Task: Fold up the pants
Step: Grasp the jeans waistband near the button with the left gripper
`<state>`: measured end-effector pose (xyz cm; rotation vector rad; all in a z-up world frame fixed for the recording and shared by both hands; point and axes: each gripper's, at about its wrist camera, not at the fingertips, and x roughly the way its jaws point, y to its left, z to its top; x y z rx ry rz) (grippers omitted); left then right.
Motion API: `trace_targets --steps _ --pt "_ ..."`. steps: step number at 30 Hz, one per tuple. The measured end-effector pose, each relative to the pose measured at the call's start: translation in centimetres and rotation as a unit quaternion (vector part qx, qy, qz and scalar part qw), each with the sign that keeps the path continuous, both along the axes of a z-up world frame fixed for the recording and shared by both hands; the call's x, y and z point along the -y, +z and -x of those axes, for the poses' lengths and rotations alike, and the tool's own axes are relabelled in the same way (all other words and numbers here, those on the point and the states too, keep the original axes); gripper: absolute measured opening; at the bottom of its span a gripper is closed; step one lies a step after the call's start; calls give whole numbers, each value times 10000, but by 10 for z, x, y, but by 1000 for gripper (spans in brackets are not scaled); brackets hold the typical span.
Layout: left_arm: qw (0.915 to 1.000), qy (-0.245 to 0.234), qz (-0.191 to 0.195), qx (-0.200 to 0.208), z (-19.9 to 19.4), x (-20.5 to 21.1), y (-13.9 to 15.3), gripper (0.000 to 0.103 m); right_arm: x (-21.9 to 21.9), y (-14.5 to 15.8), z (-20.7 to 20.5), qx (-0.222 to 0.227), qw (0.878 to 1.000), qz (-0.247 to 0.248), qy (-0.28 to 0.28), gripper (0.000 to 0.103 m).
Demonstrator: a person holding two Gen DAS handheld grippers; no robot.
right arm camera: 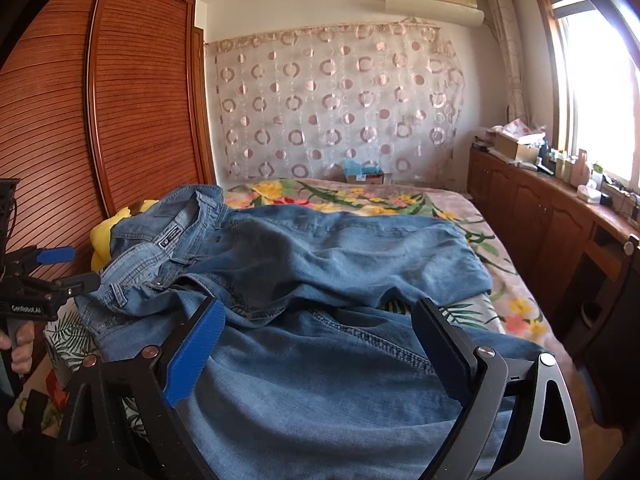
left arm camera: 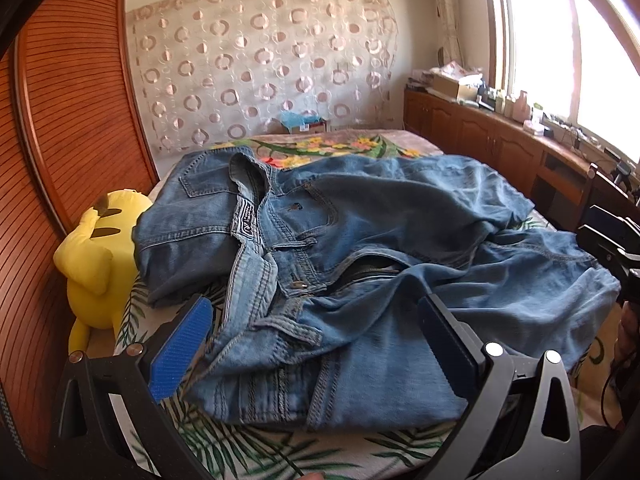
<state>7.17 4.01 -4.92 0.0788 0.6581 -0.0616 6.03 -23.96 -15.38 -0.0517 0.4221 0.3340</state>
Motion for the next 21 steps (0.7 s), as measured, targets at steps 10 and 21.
trace_targets --steps 10,21 --pt "9973 -326 164 -636 -39 -15 -21 60 8 2 -9 -262 9995 50 175 95" --pt "9918 -117 230 -1252 -37 -25 -66 38 8 -1 -13 -312 9994 7 154 95"
